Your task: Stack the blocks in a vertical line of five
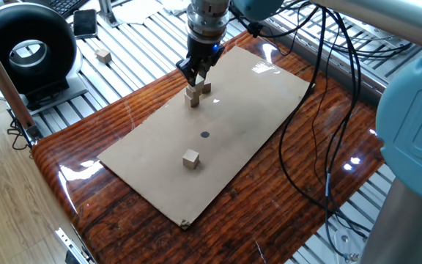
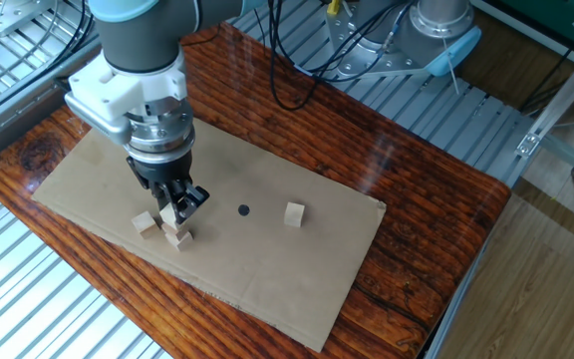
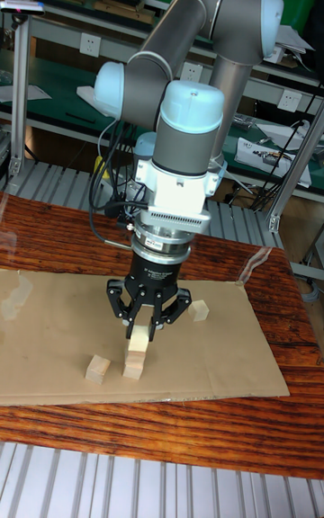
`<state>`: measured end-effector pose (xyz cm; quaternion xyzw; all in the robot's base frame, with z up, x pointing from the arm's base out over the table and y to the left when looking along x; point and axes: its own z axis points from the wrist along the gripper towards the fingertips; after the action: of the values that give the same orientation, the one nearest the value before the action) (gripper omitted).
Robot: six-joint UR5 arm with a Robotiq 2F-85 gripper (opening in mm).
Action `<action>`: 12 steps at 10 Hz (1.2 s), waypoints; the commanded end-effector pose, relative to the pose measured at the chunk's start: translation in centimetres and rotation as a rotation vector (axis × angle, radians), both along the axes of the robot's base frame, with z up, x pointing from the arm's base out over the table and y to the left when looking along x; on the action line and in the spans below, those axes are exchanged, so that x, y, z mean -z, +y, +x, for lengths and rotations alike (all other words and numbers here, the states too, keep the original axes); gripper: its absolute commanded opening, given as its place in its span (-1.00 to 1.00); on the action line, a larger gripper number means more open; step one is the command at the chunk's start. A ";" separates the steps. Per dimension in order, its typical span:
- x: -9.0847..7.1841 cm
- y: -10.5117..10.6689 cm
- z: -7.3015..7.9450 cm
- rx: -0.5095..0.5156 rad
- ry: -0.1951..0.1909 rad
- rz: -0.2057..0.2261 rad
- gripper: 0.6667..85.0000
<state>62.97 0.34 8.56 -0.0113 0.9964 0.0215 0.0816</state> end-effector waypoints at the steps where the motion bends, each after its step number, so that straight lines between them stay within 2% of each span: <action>1: -0.2 0.1 0.5 -0.010 -0.020 0.006 -0.58; 2: -0.2 -0.2 0.8 -0.020 -0.031 -0.008 -0.40; 4: -0.2 -0.3 0.8 -0.022 -0.032 -0.010 -0.32; 8: -0.4 0.6 0.4 -0.007 -0.018 0.026 -0.33; 12: -0.4 0.2 0.4 -0.007 -0.018 0.011 -0.39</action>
<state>63.27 0.55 8.80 -0.0182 0.9955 0.0242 0.0895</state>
